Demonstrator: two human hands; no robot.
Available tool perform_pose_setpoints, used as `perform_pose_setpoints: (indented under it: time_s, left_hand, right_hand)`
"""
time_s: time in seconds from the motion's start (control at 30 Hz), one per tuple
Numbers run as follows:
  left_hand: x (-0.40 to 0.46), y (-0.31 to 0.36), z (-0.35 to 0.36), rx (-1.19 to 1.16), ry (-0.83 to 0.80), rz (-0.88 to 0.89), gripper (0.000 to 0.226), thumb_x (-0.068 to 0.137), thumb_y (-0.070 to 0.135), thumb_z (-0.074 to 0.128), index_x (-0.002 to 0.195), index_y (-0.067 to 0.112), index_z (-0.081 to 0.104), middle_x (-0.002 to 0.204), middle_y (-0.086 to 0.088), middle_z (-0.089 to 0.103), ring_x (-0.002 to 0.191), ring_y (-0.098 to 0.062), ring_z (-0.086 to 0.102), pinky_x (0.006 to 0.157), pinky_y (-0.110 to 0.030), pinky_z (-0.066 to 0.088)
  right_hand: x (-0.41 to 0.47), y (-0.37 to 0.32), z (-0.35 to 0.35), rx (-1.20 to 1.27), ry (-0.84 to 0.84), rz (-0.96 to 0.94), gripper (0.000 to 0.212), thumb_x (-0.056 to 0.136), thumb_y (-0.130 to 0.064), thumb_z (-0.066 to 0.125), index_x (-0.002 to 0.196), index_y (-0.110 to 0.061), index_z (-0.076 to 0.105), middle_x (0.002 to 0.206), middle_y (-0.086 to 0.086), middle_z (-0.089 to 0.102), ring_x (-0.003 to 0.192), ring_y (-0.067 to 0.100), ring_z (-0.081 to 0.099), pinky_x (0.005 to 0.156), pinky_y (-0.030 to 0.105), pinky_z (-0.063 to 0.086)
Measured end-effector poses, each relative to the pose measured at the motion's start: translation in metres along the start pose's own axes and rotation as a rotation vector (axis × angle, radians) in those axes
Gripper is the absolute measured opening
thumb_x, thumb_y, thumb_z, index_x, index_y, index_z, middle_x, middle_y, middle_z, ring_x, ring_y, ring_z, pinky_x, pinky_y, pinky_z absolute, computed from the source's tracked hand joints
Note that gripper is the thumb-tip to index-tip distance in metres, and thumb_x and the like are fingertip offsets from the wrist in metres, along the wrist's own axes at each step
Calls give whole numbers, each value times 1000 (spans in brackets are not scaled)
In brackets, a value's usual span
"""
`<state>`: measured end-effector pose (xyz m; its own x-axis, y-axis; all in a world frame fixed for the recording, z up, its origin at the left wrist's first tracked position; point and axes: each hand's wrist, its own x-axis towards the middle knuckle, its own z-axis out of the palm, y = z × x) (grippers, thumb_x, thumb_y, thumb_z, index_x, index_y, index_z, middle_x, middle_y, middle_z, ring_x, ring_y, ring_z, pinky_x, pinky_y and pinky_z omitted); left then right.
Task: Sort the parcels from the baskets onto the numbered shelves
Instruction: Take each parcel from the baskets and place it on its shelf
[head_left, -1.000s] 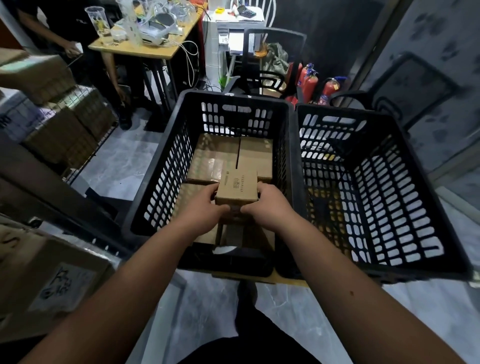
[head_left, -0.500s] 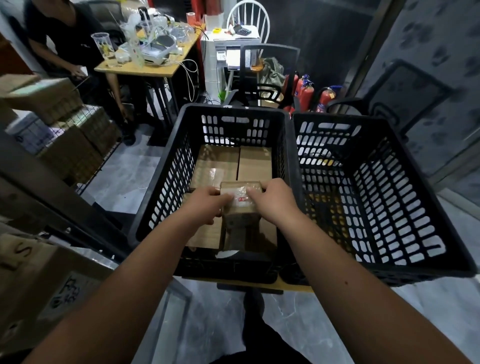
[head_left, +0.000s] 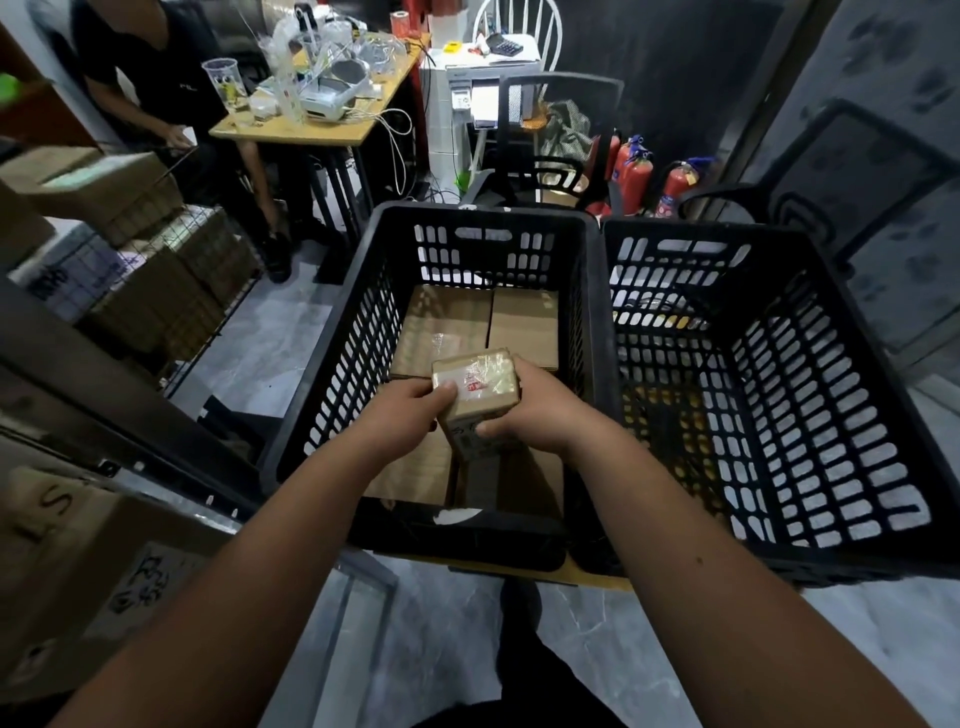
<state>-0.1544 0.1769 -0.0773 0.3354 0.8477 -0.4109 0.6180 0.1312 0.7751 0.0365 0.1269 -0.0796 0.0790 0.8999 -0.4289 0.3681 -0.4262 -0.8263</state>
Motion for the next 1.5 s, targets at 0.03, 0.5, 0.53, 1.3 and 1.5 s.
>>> perform_pose_setpoints:
  time_s: [0.03, 0.5, 0.53, 1.3, 1.5]
  left_hand:
    - [0, 2, 0, -21, -4, -1, 31, 107, 49, 51, 108, 26, 71, 110, -1, 74, 103, -22, 70, 81, -37, 55]
    - [-8, 7, -7, -345, -107, 103, 87, 83, 40, 81, 159, 40, 38, 112, 0, 80, 102, -21, 77, 95, -45, 60]
    - [-9, 7, -7, -399, -108, 85, 89, 79, 40, 83, 157, 39, 41, 110, -2, 80, 101, -24, 78, 95, -48, 61]
    - [-5, 12, -27, -780, -65, -99, 47, 89, 30, 79, 132, 21, 64, 116, -6, 78, 109, -24, 72, 98, -45, 54]
    - [-3, 1, -26, -775, -145, -62, 56, 85, 17, 80, 135, 36, 64, 124, -8, 76, 112, -30, 72, 87, -41, 53]
  right_hand:
    - [1, -1, 1, -27, 18, -14, 85, 66, -14, 90, 140, -30, 53, 127, -6, 68, 119, 20, 64, 101, 47, 56]
    - [-13, -14, -4, 378, 235, 68, 43, 99, -58, 62, 110, -18, 73, 100, -2, 78, 92, 16, 72, 65, 29, 48]
    - [-13, -14, -2, 395, 260, 65, 45, 98, -60, 62, 107, -17, 74, 98, -2, 79, 91, 16, 73, 65, 29, 48]
    - [-11, -4, -2, 634, 185, 8, 48, 82, -43, 72, 119, -15, 66, 106, 4, 79, 92, 23, 69, 73, 36, 46]
    - [-3, -5, -4, 622, 194, 17, 43, 90, -40, 73, 129, -22, 67, 114, 2, 79, 111, 28, 74, 101, 48, 52]
